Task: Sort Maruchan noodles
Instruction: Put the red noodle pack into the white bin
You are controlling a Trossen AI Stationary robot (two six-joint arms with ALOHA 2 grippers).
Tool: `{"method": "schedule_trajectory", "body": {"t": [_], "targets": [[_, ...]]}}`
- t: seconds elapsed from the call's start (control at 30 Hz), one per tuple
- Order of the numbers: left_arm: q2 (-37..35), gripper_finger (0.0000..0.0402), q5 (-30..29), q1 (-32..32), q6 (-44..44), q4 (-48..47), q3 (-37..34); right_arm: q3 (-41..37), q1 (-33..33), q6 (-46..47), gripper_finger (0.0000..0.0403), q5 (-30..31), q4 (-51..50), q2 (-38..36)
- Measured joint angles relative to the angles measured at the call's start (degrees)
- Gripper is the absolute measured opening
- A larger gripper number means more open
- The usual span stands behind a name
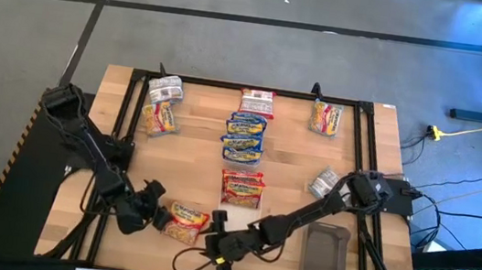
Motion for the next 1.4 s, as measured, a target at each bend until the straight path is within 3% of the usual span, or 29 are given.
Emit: {"method": "schedule_trajectory", "body": {"t": [0.37, 0.63, 0.8, 1.23, 1.4], "targets": [[2.9, 0.0249, 1.8, 1.8, 3.2, 2.3, 0.0, 0.1, -0.3, -0.2, 0.0234, -0.4, 0.8, 1.7], [7.6, 0.024, 1.8, 1.6, 11.4, 15.8, 0.0, 0.1, -0.3, -1.3, 0.0234, -0.4, 0.8, 1.7], [9.4, 0.0197, 2.2, 2.3, 12.6, 17.4, 0.0, 0.1, -0.3, -1.3, 0.0234, 0.1, 0.7, 1.7], [10.3, 0.0014, 1.3, 2.1, 16.7, 20.7, 0.1, 0.0, -0.3, -1.4, 0.0234, 0.0, 0.9, 1.7], [10.3, 0.0005, -0.4, 0.8, 20.1, 20.8, 0.1, -0.1, -0.3, -1.3, 0.0234, -0.1, -0.1, 1.2]]}}
